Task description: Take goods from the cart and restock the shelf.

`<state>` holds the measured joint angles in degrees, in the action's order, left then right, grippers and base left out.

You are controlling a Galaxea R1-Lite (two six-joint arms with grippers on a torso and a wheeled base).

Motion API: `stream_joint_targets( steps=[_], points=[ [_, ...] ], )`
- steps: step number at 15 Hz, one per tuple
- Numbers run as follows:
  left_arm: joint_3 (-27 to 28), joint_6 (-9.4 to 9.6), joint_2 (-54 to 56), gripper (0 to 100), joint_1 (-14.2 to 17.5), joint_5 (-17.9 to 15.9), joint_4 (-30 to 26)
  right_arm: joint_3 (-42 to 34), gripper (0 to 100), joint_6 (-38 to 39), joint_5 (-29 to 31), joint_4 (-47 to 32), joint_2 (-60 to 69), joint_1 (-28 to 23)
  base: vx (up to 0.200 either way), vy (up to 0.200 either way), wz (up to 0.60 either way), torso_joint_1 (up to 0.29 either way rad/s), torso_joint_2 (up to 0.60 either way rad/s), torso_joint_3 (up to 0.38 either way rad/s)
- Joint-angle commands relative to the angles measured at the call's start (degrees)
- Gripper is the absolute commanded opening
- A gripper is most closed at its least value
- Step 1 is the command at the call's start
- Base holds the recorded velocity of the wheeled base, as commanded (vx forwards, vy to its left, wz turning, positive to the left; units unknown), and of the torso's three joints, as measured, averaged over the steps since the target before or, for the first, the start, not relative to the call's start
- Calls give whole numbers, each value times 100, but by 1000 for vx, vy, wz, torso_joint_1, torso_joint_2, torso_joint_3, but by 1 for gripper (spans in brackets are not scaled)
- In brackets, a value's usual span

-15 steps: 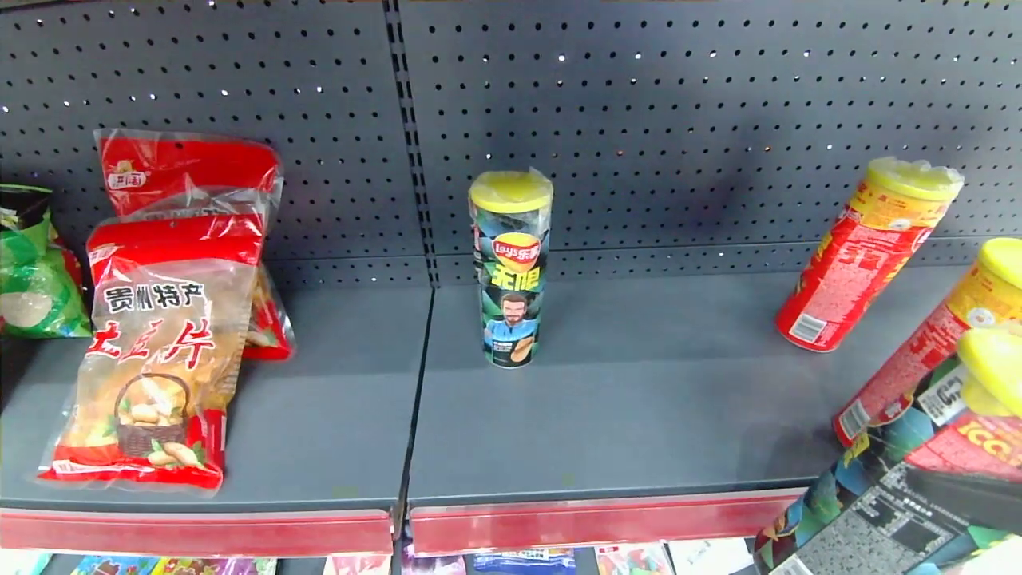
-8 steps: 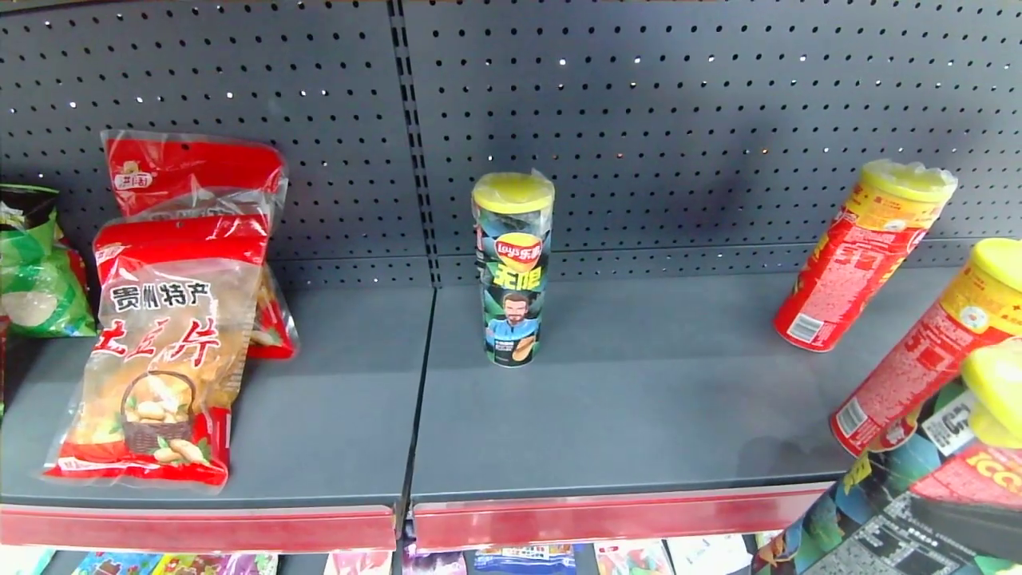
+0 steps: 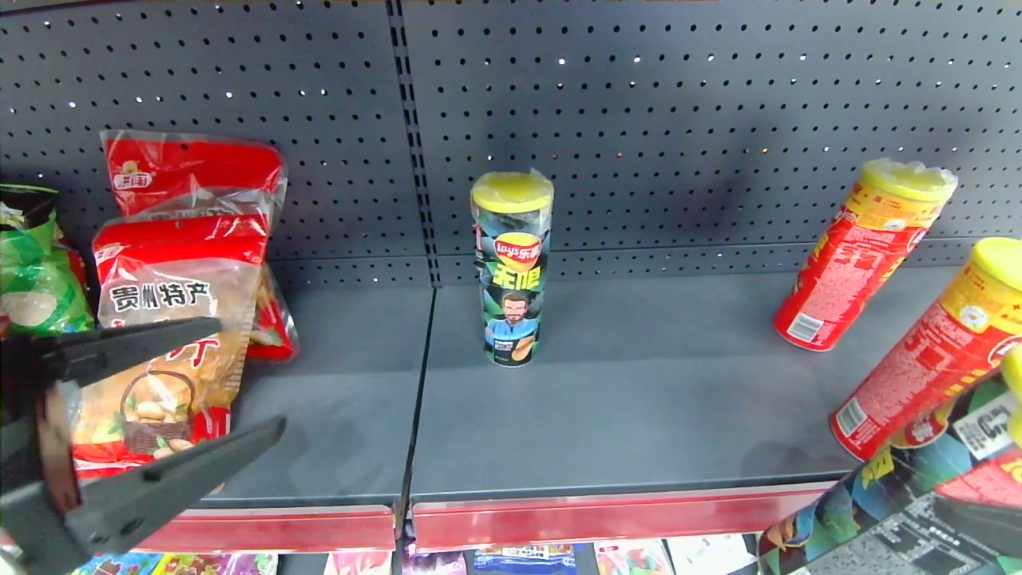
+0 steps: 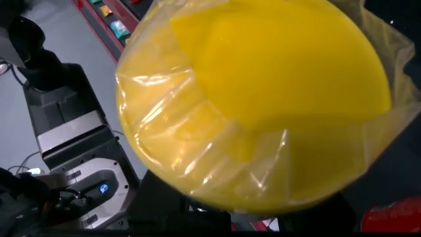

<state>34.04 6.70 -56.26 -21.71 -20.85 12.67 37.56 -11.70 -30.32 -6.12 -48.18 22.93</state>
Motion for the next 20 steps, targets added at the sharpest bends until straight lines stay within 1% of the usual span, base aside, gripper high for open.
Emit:
stream_joint_targets(
  steps=[1, 2, 3, 5, 6, 8, 9, 11, 14, 16, 18, 20],
  points=[
    [376, -46, -1563, 100, 0, -157, 922, 23, 0, -87, 87, -3, 133, 10, 0, 0, 0, 0, 0, 0],
    [490, -46, -1862, 100, -17, -174, 1133, -29, 0, -104, 131, -3, 221, 10, 0, 0, 0, 0, 0, 0],
    [613, -46, -2056, 100, -35, -236, 1194, -91, 0, -104, 131, -12, 283, 1, 0, 0, 0, 0, 0, 0],
    [868, -46, -2407, 100, -132, -499, 1203, -170, 0, -78, 149, -12, 353, -8, 0, 0, 0, 0, 0, 0],
    [1017, -29, -2618, 100, -176, -508, 1238, -170, 0, -78, 149, -12, 353, -8, 0, 0, 0, 0, 0, 0],
    [1228, 94, -2943, 100, -176, -578, 1423, -170, 0, -78, 149, -12, 353, -17, 0, 0, 0, 0, 0, 0],
    [1492, 138, -3242, 100, -176, -825, 1590, -170, 0, -69, 158, -12, 362, -17, 0, 0, 0, 0, 0, 0],
    [1870, 138, -3559, 100, -184, -948, 1590, -170, 0, -69, 158, -12, 362, -25, 0, 0, 0, 0, 0, 0],
    [2213, 147, -3857, 100, -184, -1185, 1590, -170, 0, -69, 158, -12, 344, -25, 0, 0, 0, 0, 0, 0],
    [2309, 147, -3980, 100, -176, -1273, 1599, -170, 0, -69, 158, -12, 344, -25, 0, 0, 0, 0, 0, 0],
    [2406, 147, -4104, 100, -184, -1290, 1599, -170, 0, -69, 158, -12, 318, -25, 0, 0, 0, 0, 0, 0],
    [2626, 173, -4271, 100, -228, -1352, 1599, -179, 0, -69, 158, -12, 300, -25, 0, 0, 0, 0, 0, 0]
  ],
)
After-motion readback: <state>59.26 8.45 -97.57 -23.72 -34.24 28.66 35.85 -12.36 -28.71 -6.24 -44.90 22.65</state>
